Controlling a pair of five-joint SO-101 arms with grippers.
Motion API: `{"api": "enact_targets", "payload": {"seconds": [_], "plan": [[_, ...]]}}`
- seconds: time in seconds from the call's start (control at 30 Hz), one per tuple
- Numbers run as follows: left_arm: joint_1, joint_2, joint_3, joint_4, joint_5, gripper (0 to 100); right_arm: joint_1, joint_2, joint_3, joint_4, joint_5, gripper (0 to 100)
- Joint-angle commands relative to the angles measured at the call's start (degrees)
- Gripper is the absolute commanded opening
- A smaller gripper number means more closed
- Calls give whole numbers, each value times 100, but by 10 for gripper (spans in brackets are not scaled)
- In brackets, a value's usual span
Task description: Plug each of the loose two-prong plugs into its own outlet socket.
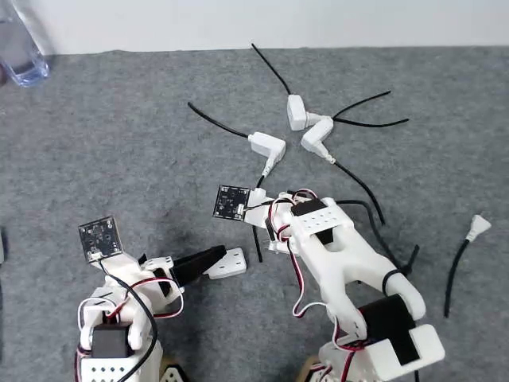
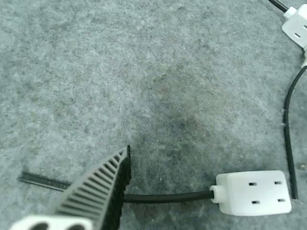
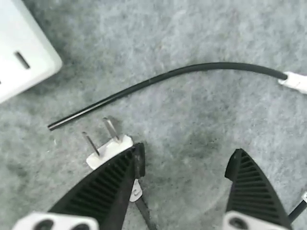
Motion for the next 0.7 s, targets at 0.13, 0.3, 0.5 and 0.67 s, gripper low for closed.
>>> {"api": "enact_targets", "payload": {"seconds": [0.13,0.3,0.5,0.67], "plan": [[9,-26,-66,35,-53,651,-48,-75,-35,66,-26,292],[9,-26,-66,35,-53,651,-66,-505,-35,462,-35,292],[9,-26,-66,35,-53,651,-57,-602,-35,523,-44,292],[9,-26,-66,35,-53,651,-13,-664,-35,523,-44,292]]}}
